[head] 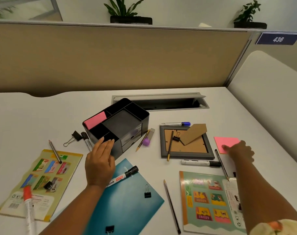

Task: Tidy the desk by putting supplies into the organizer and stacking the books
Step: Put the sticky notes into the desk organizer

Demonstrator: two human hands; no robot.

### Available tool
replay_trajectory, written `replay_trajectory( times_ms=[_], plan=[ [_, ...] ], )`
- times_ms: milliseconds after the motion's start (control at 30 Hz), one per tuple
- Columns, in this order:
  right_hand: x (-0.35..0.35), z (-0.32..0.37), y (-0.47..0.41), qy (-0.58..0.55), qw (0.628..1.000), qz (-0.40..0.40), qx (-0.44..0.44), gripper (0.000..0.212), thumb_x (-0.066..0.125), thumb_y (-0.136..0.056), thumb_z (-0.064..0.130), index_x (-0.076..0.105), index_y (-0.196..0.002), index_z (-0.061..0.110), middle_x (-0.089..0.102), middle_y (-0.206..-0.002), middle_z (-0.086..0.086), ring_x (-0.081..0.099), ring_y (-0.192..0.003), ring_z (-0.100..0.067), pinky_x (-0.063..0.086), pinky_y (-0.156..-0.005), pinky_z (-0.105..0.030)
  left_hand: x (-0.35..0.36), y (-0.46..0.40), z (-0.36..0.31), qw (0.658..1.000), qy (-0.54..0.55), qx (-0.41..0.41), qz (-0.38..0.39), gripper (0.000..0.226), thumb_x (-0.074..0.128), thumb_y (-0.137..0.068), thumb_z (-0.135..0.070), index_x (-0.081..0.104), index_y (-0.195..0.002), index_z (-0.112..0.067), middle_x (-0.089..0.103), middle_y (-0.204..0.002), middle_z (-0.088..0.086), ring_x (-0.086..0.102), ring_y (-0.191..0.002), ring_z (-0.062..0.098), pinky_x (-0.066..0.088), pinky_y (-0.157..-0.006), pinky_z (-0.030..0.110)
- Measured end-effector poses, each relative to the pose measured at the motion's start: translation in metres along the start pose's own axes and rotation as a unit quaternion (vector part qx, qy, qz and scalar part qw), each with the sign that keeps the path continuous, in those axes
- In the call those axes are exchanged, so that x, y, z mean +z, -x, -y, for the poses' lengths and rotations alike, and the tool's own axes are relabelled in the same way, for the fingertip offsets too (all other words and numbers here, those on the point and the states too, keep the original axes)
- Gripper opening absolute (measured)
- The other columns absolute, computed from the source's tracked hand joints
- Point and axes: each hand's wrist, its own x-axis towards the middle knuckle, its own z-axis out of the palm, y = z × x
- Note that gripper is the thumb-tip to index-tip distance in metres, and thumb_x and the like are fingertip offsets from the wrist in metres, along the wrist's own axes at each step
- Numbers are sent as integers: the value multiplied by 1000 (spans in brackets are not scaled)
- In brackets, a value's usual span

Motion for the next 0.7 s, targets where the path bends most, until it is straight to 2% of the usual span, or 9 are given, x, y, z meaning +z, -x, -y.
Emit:
replay_trajectory(
  times_ms=[100, 200, 267, 300, 367, 433, 533, 600, 700],
  plan=[
    [-4, 11, 4, 2, 999, 8, 34, 83, 76, -71, 34, 30, -130, -2, 37, -134, -26, 34, -125, -40, 31, -103, -48, 1, 1, -1, 1000, 3, -10, 3, 47, 34, -78, -11, 66, -110, 1, 70, -109, 19, 62, -109, 38, 56, -71, 43],
    [-6, 14, 7, 12, 996, 42, 72, 91, 80, -65, 40, 32, -130, -2, 39, -135, -24, 34, -127, -38, 30, -104, -44, 2, 0, -2, 1000, 5, -12, -1, 47, 34, -78, -11, 66, -110, 1, 70, -108, 19, 63, -108, 38, 56, -72, 43],
    [-9, 11, 9, 7, 995, 54, 78, 85, 79, -67, 39, 37, -128, -2, 43, -134, -23, 36, -126, -37, 32, -104, -42, -1, -1, -2, 1000, 6, -7, -8, 47, 34, -78, -10, 67, -108, 1, 71, -106, 19, 64, -106, 37, 56, -70, 42],
    [-11, 9, 9, -16, 996, 47, 76, 75, 77, -71, 33, 41, -126, -4, 45, -133, -23, 40, -125, -37, 34, -103, -43, -2, -1, -2, 1000, 6, -4, -11, 46, 34, -77, -9, 68, -108, 0, 71, -105, 18, 65, -105, 36, 56, -68, 41],
    [-17, 8, 9, -83, 994, 17, 76, 47, 66, -81, 13, 49, -119, -8, 51, -127, -27, 48, -119, -40, 39, -100, -43, -4, -2, -3, 1000, 4, -2, -12, 46, 34, -76, -9, 68, -106, 0, 72, -103, 17, 65, -104, 35, 56, -65, 40],
    [-25, 9, 11, -149, 985, -17, 82, 31, 53, -85, 0, 53, -114, -11, 55, -123, -29, 52, -115, -41, 41, -98, -44, -5, -3, -4, 1000, 9, -8, -8, 46, 34, -76, -9, 69, -105, 0, 72, -102, 17, 66, -103, 35, 57, -67, 41],
    [-37, 20, 26, -202, 975, -58, 68, 30, 47, -86, -3, 56, -115, -6, 56, -122, -27, 54, -112, -41, 43, -96, -45, -7, -3, -4, 1000, 9, -10, -1, 46, 34, -76, -10, 70, -103, 1, 73, -100, 18, 66, -102, 36, 58, -70, 42],
    [-42, 36, 41, -230, 965, -119, 47, 33, 44, -87, 0, 57, -117, 3, 54, -125, -23, 54, -110, -41, 42, -98, -47, -9, -4, -3, 1000, 7, -5, 5, 46, 34, -76, -10, 70, -102, 0, 73, -99, 17, 67, -101, 35, 58, -70, 41],
    [-43, 68, 71, -331, 919, -209, -33, 31, 36, -92, 6, 56, -117, 4, 49, -126, -21, 52, -110, -38, 39, -98, -43, -11, -4, -3, 1000, 4, 3, 14, 48, 33, -75, -9, 70, -105, -1, 73, -102, 15, 66, -104, 34, 59, -69, 39]
  ],
)
